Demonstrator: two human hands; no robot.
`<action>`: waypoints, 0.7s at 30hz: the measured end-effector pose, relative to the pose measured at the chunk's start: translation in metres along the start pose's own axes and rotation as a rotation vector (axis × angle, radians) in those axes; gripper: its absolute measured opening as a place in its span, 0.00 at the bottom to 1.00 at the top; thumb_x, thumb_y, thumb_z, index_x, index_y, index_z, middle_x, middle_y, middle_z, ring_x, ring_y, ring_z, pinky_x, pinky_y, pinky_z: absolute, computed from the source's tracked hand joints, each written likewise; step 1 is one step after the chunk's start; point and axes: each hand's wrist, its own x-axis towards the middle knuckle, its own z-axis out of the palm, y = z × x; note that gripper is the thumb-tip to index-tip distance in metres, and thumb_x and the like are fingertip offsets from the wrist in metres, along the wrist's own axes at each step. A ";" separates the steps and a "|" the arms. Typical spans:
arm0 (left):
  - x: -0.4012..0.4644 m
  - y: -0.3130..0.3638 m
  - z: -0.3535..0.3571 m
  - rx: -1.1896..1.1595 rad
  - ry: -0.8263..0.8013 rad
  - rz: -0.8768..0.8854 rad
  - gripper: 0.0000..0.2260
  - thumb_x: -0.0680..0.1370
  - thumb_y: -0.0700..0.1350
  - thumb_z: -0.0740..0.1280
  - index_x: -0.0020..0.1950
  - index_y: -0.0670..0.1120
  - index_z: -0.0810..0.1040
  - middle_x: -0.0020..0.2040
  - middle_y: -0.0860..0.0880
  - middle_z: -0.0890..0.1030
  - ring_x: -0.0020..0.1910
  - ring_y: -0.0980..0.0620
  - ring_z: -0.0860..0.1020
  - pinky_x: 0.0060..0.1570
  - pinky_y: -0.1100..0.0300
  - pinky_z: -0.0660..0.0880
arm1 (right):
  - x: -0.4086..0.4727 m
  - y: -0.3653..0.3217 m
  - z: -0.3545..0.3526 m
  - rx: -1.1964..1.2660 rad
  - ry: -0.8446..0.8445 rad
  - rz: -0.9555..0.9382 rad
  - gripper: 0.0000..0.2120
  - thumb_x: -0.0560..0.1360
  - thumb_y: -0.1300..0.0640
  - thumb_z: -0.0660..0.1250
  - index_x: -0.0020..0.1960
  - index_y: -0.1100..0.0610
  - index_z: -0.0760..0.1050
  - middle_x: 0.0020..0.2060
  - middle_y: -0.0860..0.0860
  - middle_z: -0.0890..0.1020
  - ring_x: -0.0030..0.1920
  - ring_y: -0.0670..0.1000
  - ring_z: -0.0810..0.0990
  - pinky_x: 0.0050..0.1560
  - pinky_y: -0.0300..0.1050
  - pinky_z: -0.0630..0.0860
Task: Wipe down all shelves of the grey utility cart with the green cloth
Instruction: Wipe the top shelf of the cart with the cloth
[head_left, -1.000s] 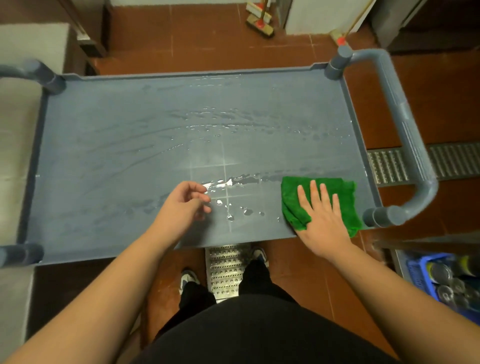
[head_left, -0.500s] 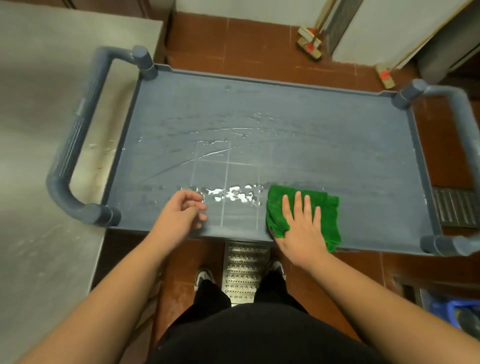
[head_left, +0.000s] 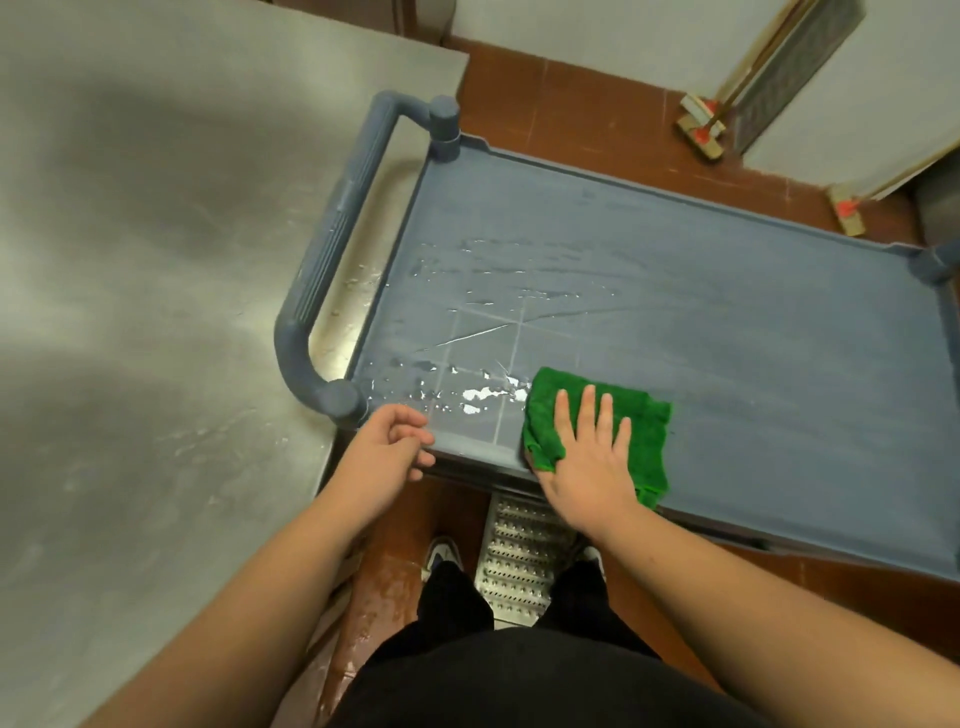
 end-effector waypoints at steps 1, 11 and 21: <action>-0.001 -0.002 -0.004 -0.007 0.001 -0.002 0.11 0.77 0.30 0.58 0.47 0.46 0.73 0.40 0.47 0.78 0.33 0.53 0.78 0.33 0.61 0.74 | 0.002 -0.008 0.000 0.000 0.000 -0.015 0.46 0.78 0.38 0.56 0.78 0.56 0.29 0.77 0.62 0.33 0.76 0.66 0.32 0.75 0.68 0.41; -0.005 -0.040 -0.043 -0.086 0.058 -0.079 0.12 0.76 0.29 0.56 0.48 0.45 0.73 0.42 0.46 0.78 0.33 0.54 0.77 0.31 0.63 0.73 | 0.024 -0.099 -0.007 -0.045 0.008 -0.168 0.45 0.78 0.39 0.57 0.79 0.54 0.31 0.77 0.61 0.34 0.77 0.65 0.33 0.75 0.67 0.39; -0.010 -0.049 -0.064 -0.179 0.086 -0.106 0.12 0.77 0.30 0.56 0.48 0.46 0.72 0.44 0.45 0.78 0.36 0.52 0.78 0.34 0.61 0.74 | 0.051 -0.165 -0.015 -0.079 0.006 -0.409 0.48 0.75 0.45 0.67 0.80 0.45 0.35 0.79 0.54 0.37 0.78 0.60 0.34 0.76 0.64 0.40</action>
